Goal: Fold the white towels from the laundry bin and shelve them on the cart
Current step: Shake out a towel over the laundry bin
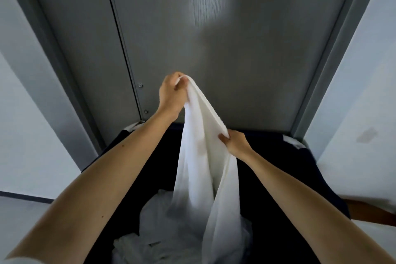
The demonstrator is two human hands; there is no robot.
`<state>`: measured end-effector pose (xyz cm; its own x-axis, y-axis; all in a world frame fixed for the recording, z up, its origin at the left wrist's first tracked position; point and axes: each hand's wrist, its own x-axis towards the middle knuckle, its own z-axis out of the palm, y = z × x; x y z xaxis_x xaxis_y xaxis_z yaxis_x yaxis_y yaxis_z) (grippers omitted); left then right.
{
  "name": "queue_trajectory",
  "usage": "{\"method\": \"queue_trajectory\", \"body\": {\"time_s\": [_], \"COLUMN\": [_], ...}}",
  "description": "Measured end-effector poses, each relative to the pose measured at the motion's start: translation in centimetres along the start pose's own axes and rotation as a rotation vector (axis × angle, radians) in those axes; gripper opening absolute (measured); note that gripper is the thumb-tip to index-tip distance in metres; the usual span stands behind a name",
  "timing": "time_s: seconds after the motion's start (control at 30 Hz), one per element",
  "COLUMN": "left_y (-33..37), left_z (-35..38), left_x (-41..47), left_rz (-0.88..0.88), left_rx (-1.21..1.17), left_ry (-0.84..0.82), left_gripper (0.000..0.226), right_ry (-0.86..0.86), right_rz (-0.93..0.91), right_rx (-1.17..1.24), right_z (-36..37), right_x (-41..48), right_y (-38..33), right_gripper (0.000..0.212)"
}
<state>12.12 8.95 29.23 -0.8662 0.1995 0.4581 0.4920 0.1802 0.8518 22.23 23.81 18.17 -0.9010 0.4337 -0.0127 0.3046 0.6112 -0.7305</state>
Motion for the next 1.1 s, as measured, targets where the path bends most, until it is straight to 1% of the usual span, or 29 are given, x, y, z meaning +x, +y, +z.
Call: {"method": "queue_trajectory", "body": {"time_s": [0.03, 0.07, 0.17, 0.2, 0.3, 0.37, 0.43, 0.53, 0.7, 0.73, 0.77, 0.83, 0.9, 0.97, 1.0, 1.03, 1.1], "left_y": [0.0, 0.0, -0.5, -0.9, -3.4, -5.3, -6.9, -8.1, -9.7, -9.9, -10.4, -10.9, -10.5, -9.6, -8.9, -8.3, -6.6], "left_z": [-0.2, -0.6, -1.9, -2.3, -3.4, -4.2, -5.2, -6.8, -9.2, -9.6, -9.8, -9.6, -8.5, -6.6, -5.3, -4.0, -1.3], "left_x": [0.5, 0.9, 2.1, 2.2, 2.7, 2.6, 2.5, 2.4, 1.3, 0.9, 0.7, 0.0, -1.1, -2.2, -2.9, -3.4, -4.8], "left_rz": [-0.057, -0.078, -0.069, -0.094, -0.249, -0.36, -0.41, -0.429, -0.502, -0.511, -0.525, -0.549, -0.483, -0.374, -0.313, -0.258, -0.159], "left_rx": [-0.131, -0.202, -0.192, -0.19, -0.307, -0.372, -0.367, -0.277, -0.213, -0.175, -0.083, 0.215, 0.374, 0.37, 0.325, 0.288, 0.302], "left_ry": [0.043, 0.084, 0.181, 0.223, 0.404, 0.495, 0.532, 0.587, 0.696, 0.683, 0.635, 0.436, 0.202, 0.037, -0.029, -0.121, -0.39], "left_gripper": [0.026, 0.03, 0.032, 0.032, 0.031, 0.03, 0.03, 0.031, 0.028, 0.025, 0.022, 0.029, 0.029, 0.026, 0.029, 0.036, 0.058], "right_ry": [0.017, 0.036, 0.07, 0.074, 0.12, 0.14, 0.144, 0.141, 0.106, 0.105, 0.111, 0.125, 0.129, 0.12, 0.111, 0.097, 0.059], "right_rz": [0.011, 0.013, 0.013, 0.014, 0.026, 0.041, 0.04, 0.044, 0.119, 0.133, 0.139, 0.113, 0.035, -0.06, -0.101, -0.14, -0.222], "right_rx": [-0.015, -0.046, -0.153, -0.192, -0.344, -0.432, -0.497, -0.544, -0.52, -0.506, -0.488, -0.462, -0.439, -0.362, -0.315, -0.274, -0.224], "right_z": [-0.2, -0.4, -1.7, -2.2, -3.4, -3.6, -3.6, -3.8, -4.2, -4.2, -4.2, -4.0, -3.6, -2.9, -2.4, -2.0, -1.5], "right_x": [0.1, 0.1, 0.7, 0.8, 1.0, 0.8, 0.6, 0.5, 0.1, 0.1, 0.1, 0.3, 0.3, 0.6, 0.7, 0.8, 0.8], "right_y": [0.3, 0.4, 0.2, 0.3, 1.0, 1.5, 1.6, 2.0, 3.8, 3.9, 3.9, 3.6, 2.3, -0.2, -1.5, -2.8, -4.8], "right_gripper": [0.032, 0.032, 0.026, 0.024, 0.021, 0.022, 0.022, 0.021, 0.019, 0.019, 0.019, 0.021, 0.022, 0.021, 0.019, 0.018, 0.013]}}
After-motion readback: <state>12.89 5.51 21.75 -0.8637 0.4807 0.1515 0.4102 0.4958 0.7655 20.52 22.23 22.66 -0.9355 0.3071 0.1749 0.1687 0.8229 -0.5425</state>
